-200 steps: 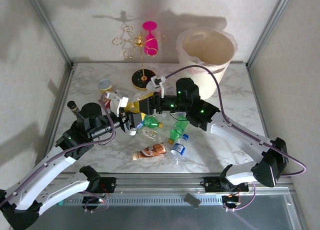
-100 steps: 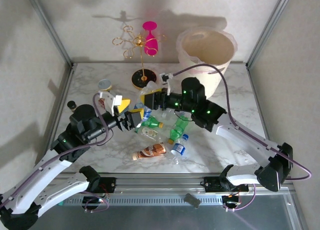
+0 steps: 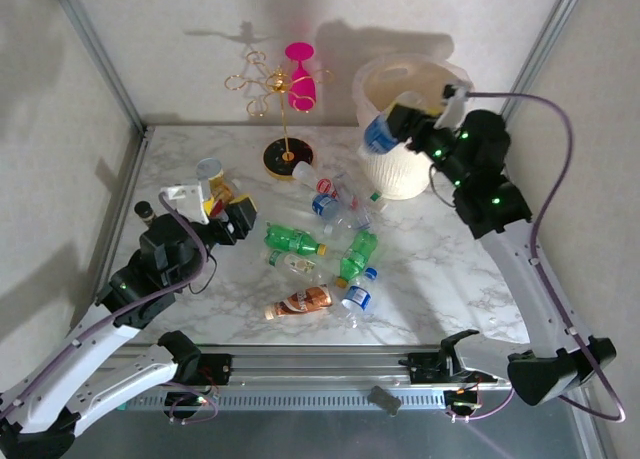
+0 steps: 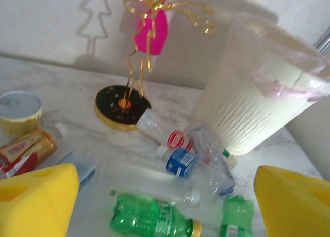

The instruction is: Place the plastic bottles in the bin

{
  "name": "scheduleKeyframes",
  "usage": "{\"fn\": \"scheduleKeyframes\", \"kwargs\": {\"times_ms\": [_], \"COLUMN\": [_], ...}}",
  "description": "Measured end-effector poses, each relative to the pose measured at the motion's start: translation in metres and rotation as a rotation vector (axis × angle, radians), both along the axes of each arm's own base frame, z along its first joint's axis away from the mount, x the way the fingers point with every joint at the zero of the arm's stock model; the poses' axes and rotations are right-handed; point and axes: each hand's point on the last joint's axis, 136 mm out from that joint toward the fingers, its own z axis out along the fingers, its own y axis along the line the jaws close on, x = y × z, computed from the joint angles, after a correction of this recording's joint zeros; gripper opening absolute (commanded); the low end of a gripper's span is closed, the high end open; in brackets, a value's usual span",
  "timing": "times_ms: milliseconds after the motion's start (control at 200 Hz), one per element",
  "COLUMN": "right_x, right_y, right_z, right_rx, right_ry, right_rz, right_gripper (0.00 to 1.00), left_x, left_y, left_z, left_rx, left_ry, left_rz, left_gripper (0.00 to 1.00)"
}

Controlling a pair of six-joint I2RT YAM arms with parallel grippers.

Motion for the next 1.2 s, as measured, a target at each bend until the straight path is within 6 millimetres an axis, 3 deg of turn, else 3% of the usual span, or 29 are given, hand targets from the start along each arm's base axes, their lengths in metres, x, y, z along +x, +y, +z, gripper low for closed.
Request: {"fn": "scheduleKeyframes", "kwargs": {"times_ms": [220, 385, 576, 746, 931, 1197], "right_x": [0.029, 0.074, 0.135, 0.176, 0.194, 0.212], "right_y": [-0.045, -0.055, -0.054, -0.052, -0.05, -0.039], "right_z": [0.058, 0.061, 0.02, -0.017, -0.066, -0.135], "right_rx": [-0.001, -0.043, -0.14, -0.205, -0.255, -0.299], "right_ry": [-0.113, -0.109, 0.0, 0.1, 0.211, 0.344], "right_rz": [-0.174, -0.267, -0.325, -0.338, -0.318, -0.266], "right_gripper": [0.51, 0.51, 0.51, 0.51, 0.5, 0.54], "left_x": [0.001, 0.006, 0.007, 0.009, 0.011, 0.013], "left_y": [-0.004, -0.019, -0.025, -0.03, -0.033, -0.035], "left_z": [-0.012, -0.027, -0.038, -0.037, -0.036, -0.053], "left_rx": [-0.001, 0.015, 0.033, 0.039, 0.04, 0.079], "left_ry": [0.037, 0.092, 0.131, 0.142, 0.146, 0.203], "left_rz": [-0.011, -0.059, -0.084, -0.099, -0.106, -0.103], "left_gripper": [0.86, 0.85, 0.85, 0.85, 0.85, 0.84]}}
